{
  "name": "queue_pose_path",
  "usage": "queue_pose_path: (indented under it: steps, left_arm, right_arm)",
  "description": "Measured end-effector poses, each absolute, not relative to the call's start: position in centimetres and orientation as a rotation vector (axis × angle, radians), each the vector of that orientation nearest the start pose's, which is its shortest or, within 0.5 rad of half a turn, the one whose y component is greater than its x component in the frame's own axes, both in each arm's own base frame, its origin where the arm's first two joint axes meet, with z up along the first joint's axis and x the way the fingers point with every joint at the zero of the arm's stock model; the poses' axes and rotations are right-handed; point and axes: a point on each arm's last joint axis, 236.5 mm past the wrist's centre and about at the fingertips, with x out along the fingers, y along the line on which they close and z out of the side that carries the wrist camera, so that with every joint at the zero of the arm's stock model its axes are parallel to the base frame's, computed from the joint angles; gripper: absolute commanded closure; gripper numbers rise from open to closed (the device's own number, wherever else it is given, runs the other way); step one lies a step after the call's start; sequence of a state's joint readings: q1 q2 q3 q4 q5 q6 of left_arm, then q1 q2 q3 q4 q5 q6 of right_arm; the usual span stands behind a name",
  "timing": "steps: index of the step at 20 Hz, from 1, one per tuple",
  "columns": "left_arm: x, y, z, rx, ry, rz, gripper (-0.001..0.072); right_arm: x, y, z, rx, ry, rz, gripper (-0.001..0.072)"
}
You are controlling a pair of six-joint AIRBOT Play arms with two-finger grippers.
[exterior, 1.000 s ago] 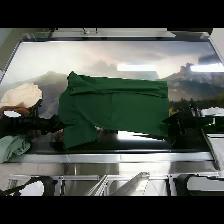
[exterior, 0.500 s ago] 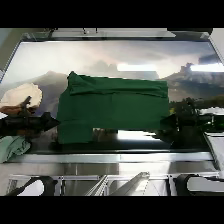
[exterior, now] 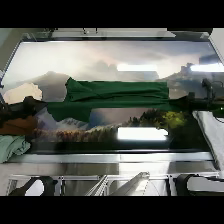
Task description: Fold the shirts.
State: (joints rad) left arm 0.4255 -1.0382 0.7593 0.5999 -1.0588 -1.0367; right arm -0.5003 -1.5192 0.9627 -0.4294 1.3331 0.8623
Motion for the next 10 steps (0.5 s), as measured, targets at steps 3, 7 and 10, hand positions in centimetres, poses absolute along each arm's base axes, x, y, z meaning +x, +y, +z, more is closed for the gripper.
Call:
queue_pose_path:
  steps: [3,7,10]
  left_arm:
    - [40.6,-2.6,4.3,-0.66,0.891,-0.334,0.0687]
    - [46.9,-2.6,2.2,-0.645,0.917,-0.368,0.0687]
    - [50.2,-2.7,-0.5,-0.626,0.954,-0.383,0.0687]
  right_arm:
    - [43.1,2.9,-1.2,0.874,1.025,0.555,0.0691]
    - [47.6,2.6,-3.0,0.842,1.008,0.536,0.0691]
    - [49.8,2.2,-5.0,0.846,1.013,0.521,0.069]
